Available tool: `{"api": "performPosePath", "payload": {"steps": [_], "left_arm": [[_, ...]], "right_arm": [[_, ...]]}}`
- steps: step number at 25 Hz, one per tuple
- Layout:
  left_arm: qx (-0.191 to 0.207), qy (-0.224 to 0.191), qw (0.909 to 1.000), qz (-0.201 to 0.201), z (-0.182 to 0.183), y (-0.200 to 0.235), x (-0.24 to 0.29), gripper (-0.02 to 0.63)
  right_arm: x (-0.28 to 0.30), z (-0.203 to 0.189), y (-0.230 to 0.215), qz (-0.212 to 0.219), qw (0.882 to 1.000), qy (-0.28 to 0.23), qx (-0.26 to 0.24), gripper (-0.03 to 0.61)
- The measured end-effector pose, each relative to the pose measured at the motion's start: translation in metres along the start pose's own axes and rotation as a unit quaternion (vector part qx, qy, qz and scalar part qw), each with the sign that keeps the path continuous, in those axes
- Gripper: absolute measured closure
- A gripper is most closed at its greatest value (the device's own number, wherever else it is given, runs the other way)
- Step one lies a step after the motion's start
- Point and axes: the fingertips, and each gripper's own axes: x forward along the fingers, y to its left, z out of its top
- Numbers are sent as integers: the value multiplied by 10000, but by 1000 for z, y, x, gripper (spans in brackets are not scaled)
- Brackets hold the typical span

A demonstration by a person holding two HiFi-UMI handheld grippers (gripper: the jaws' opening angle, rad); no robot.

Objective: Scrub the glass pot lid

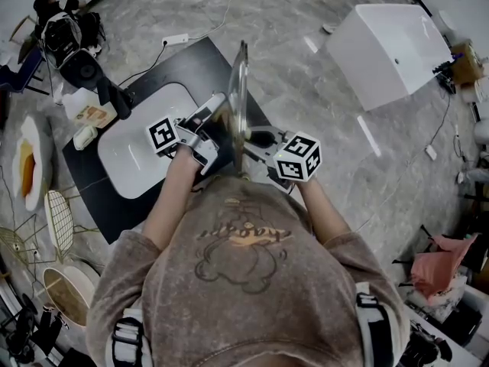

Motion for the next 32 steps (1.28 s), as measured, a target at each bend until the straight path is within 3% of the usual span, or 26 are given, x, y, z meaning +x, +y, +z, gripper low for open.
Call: {"api": "performPosePath", "payload": {"steps": [6, 12, 22, 32], "left_arm": [[-14, -12, 10000, -2, -4, -2, -1, 434], [-89, 12, 9999, -91, -7, -5, 1, 434], [-143, 134, 9995, -228, -10, -9, 3, 434], [-317, 225, 9984, -421, -15, -15, 5, 434]], "right_arm": [[-21, 44, 34, 217, 9977, -503, -396, 522], [-31, 88, 37, 138, 9934, -913, -676, 522], [-23, 117, 1, -191, 9908, -1089, -787, 522], [-7, 103, -60, -861, 9905, -953, -489, 522]]}}
